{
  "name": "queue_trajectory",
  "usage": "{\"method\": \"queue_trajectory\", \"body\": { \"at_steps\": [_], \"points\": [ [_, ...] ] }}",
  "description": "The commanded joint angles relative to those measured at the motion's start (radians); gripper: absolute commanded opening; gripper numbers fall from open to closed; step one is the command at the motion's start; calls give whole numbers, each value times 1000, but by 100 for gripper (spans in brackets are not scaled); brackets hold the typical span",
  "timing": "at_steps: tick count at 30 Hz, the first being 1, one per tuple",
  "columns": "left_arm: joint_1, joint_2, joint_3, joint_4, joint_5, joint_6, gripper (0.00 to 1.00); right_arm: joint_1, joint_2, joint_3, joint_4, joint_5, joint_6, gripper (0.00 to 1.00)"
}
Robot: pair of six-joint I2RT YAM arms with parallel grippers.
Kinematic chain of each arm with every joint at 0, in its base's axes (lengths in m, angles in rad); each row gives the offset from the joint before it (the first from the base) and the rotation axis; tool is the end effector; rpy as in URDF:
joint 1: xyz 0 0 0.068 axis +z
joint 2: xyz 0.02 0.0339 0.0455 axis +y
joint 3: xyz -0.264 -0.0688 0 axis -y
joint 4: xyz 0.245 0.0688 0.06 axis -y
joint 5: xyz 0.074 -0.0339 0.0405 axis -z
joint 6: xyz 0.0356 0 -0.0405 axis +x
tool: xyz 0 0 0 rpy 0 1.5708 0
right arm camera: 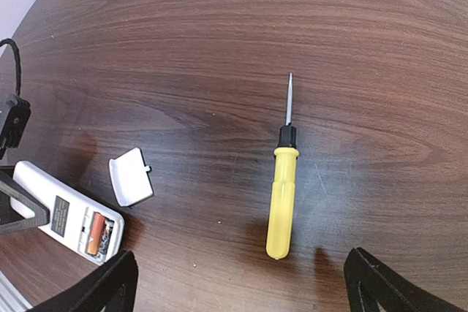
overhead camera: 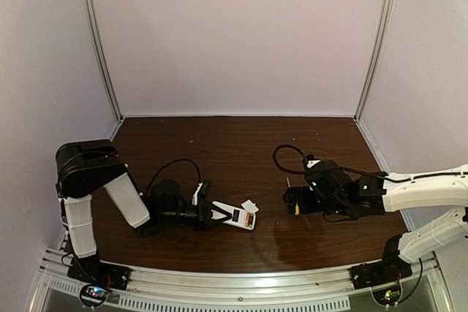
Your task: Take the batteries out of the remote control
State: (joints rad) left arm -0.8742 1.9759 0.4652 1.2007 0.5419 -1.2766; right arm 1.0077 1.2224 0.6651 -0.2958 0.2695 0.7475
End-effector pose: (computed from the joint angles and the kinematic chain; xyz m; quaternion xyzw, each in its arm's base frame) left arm 0.1772 -0.2405 0.0833 -0.0010 0.7942 -0.6025 0.0798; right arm 0.1365 0.1985 0.2014 -0.0736 0.9261 0.1873 0.3191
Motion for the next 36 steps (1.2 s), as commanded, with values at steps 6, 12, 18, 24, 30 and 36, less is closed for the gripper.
{"method": "queue_trajectory", "body": {
  "at_steps": [6,12,18,24,30,36],
  "points": [
    [-48,80,35,121,-54,-57,5,-6,-1,-1,1,41,-14,100],
    [-65,110,56,145,-67,-84,13,-5,-1,-7,14,37,-18,100],
    [-98,111,100,97,-88,-84,21,-7,8,-11,23,34,-23,100],
    [-108,111,86,107,-124,-102,44,-7,4,-18,23,36,-25,100],
    [-112,103,82,71,-136,-89,56,-9,-4,-33,23,39,-25,100],
    [-112,-14,4,-90,-176,5,67,-10,-28,-40,-11,48,-23,100]
  ]
}}
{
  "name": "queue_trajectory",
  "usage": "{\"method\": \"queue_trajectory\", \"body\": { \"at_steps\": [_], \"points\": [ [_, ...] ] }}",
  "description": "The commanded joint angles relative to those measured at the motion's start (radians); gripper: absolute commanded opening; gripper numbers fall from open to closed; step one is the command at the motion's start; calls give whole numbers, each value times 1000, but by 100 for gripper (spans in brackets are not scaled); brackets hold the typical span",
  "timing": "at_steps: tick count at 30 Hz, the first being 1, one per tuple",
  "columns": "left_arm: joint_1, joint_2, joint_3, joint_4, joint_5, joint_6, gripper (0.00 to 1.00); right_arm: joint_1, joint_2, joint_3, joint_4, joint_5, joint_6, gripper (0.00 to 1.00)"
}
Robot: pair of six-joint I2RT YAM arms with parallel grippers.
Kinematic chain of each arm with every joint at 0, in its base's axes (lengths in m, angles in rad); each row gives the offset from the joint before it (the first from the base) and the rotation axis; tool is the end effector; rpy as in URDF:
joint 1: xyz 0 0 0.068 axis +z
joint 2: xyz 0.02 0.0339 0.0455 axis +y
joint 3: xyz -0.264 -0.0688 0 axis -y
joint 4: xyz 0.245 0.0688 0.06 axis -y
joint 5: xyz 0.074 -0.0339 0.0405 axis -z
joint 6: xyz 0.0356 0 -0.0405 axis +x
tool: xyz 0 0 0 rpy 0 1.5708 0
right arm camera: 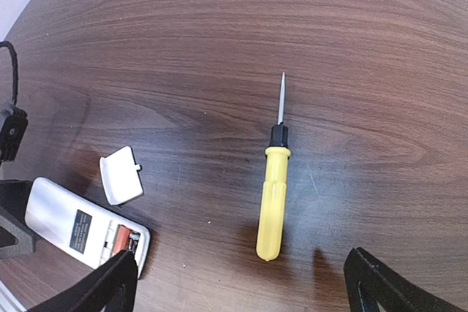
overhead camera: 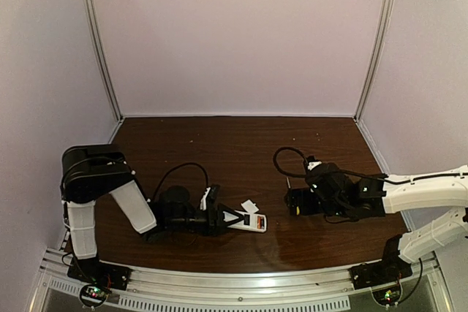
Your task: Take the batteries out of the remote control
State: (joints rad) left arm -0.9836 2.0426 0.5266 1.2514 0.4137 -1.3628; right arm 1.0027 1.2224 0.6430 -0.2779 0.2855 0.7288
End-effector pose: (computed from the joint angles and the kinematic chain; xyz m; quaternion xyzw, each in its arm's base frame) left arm 0.1633 -0.2712 0.0794 -0.0239 0.7869 -0.6115 0.0799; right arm 0.1368 0.1957 0.1959 -0.0774 0.9256 0.1769 0.3255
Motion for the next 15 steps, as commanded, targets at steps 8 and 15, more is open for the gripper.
{"method": "queue_trajectory", "body": {
  "at_steps": [8,15],
  "points": [
    [-11,-195,-4,-564,-119,331,73,-5,-61,-35,-36,35,2,100],
    [-15,-261,109,-935,-333,473,78,-6,-70,-28,-58,41,1,100]
  ]
}}
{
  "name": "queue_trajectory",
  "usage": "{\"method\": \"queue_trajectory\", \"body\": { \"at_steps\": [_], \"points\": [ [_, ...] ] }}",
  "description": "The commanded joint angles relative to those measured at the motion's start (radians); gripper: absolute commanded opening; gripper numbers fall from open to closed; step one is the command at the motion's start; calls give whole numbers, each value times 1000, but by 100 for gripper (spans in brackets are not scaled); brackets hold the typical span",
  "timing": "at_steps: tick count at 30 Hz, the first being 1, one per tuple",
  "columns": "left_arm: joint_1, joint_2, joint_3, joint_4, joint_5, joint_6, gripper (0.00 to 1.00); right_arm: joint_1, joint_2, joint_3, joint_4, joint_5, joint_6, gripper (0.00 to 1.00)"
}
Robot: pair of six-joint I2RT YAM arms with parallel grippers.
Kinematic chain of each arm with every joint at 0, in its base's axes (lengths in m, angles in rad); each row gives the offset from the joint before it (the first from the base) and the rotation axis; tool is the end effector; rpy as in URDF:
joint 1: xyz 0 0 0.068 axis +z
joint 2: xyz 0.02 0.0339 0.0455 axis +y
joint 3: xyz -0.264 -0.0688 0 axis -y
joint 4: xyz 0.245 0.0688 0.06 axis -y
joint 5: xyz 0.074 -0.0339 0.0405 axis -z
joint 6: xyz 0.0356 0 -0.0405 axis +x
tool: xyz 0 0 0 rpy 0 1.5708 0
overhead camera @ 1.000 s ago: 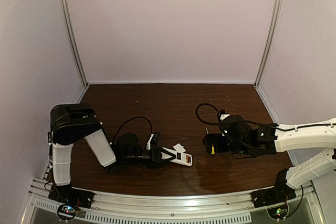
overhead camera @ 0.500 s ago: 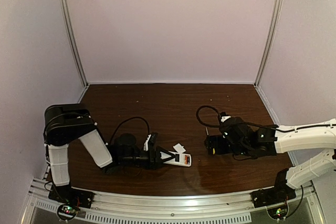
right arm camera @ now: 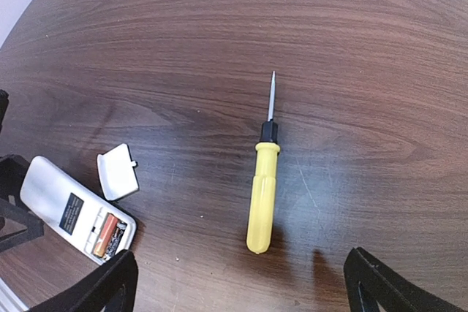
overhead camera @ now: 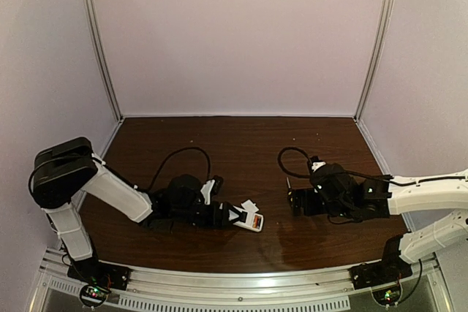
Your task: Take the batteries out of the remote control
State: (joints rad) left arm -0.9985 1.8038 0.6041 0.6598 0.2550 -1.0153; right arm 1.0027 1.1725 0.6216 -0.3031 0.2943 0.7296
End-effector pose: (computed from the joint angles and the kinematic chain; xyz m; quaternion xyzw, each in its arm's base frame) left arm 0.1651 -0.2728 0.1081 0.0554 0.8635 -0.4724 0.1678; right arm 0.1318 0.1873 0.1982 -0.0751 0.9247 0.1754 0.3294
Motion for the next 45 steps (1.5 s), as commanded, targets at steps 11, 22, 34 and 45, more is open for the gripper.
{"method": "queue_trajectory", "body": {
  "at_steps": [11,22,34,45],
  "points": [
    [0,-74,81,-522,-336,198,80,-6,-21,-18,-42,29,9,100],
    [0,-224,22,-566,-426,241,83,-5,-21,-27,-64,41,4,100],
    [2,-445,-11,-610,-689,350,97,-16,55,-18,-32,30,-17,100],
    [80,-483,12,-549,-722,442,97,-27,141,-6,18,4,-36,99]
  ]
}}
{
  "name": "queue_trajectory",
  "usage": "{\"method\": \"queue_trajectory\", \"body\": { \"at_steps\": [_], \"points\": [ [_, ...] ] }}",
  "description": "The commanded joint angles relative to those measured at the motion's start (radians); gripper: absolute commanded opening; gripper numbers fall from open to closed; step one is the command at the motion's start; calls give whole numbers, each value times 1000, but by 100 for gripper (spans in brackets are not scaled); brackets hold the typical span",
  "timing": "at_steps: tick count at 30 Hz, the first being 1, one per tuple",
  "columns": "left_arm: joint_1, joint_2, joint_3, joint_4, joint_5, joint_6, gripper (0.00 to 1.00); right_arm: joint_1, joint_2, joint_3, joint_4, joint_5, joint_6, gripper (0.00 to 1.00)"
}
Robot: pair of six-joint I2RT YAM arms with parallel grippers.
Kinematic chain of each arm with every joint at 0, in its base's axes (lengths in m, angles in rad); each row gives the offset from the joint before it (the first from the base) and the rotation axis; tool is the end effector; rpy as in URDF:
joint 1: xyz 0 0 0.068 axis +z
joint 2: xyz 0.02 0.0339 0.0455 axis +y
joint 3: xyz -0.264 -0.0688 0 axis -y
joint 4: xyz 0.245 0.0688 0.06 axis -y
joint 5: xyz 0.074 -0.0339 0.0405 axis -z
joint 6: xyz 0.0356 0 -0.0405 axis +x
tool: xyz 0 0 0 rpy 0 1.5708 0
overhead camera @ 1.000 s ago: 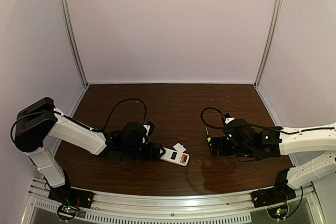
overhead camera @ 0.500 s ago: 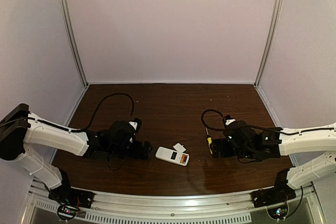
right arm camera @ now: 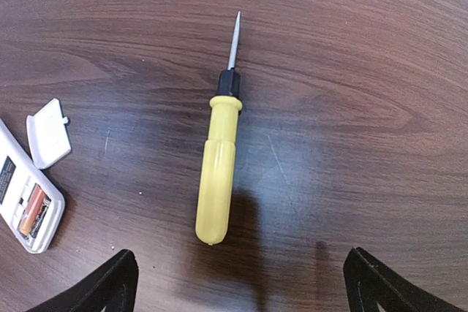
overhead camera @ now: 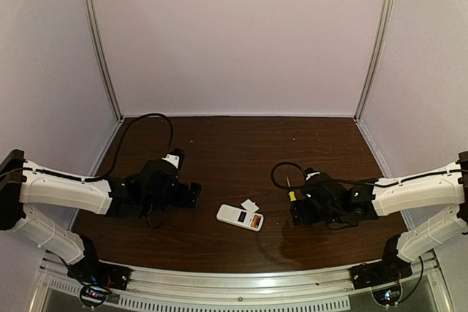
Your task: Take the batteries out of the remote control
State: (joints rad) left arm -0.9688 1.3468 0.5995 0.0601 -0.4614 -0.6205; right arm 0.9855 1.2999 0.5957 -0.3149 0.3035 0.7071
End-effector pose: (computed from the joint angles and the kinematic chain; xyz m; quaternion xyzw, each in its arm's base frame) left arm 0.1624 -0.2084 0.1812 0.0562 0.8837 -0.1522 0.4391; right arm 0.1368 0.1871 0.1630 -0.0912 0.9477 0.1052 0.2874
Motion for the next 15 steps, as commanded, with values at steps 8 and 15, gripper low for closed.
{"method": "queue_trajectory", "body": {
  "at_steps": [8,15],
  "points": [
    [108,-77,-12,116,-9,72,97,-36,39,10,77,-56,-37,96],
    [148,-149,-97,175,-3,53,98,-51,55,9,76,-67,-31,94]
  ]
}}
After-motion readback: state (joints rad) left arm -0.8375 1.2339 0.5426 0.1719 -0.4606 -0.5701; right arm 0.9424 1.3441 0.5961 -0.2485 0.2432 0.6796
